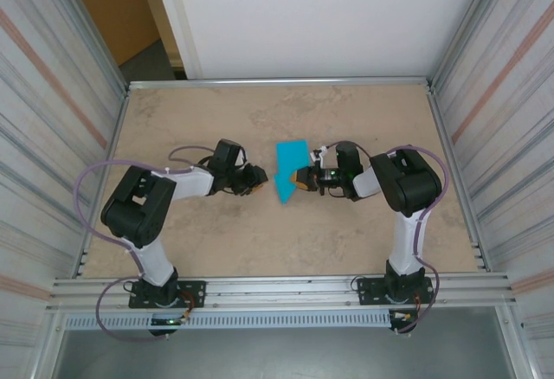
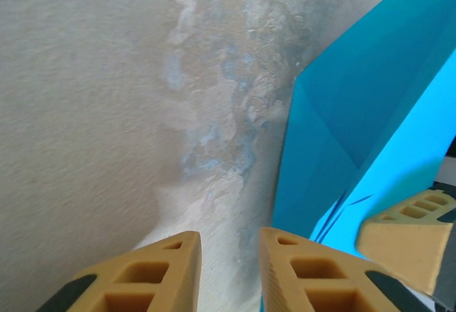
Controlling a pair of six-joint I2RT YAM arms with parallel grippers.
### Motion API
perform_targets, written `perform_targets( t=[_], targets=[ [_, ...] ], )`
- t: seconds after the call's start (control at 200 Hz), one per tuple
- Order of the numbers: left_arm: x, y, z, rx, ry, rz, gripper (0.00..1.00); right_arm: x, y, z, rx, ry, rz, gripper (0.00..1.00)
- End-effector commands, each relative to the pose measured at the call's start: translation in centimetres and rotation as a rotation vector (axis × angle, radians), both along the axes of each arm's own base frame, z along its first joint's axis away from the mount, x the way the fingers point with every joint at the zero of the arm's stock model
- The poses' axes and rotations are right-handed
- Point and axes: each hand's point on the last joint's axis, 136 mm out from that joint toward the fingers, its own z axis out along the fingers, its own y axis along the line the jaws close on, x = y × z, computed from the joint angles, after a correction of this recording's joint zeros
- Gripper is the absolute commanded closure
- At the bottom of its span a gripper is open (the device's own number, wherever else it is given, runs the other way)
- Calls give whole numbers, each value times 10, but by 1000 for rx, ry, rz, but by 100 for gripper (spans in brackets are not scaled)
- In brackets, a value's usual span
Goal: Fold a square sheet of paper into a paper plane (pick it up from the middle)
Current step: Turn over the paper at the center of the table.
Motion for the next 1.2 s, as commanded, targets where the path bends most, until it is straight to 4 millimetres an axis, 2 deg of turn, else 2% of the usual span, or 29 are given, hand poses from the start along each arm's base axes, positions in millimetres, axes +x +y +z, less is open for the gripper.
perform_targets(
  t=[0.0,0.18,0.391,0.471,0.722,0.922,1.193],
  targets=[
    [9,-15,16,-56,-39,-29,74,3,-1,1,-21,-16,10,97],
    [13,-25,22,-82,-77,-44,74,3,1,-4,-47,-5,22,95],
    [13,-39,18,-109,-83,-82,62,4,1,-4,-59,-4,17,92],
    [14,-43,17,-107,-83,-97,61,4,1,-7,-66,1,16,93],
    [14,-56,9,-117,-68,-138,70,4,0,-9,-70,10,15,93],
    [18,-64,8,-131,-70,-159,71,4,0,-10,-74,15,12,93],
    [19,-70,0,-122,-42,-175,78,3,-3,-15,-93,33,1,94]
  ],
)
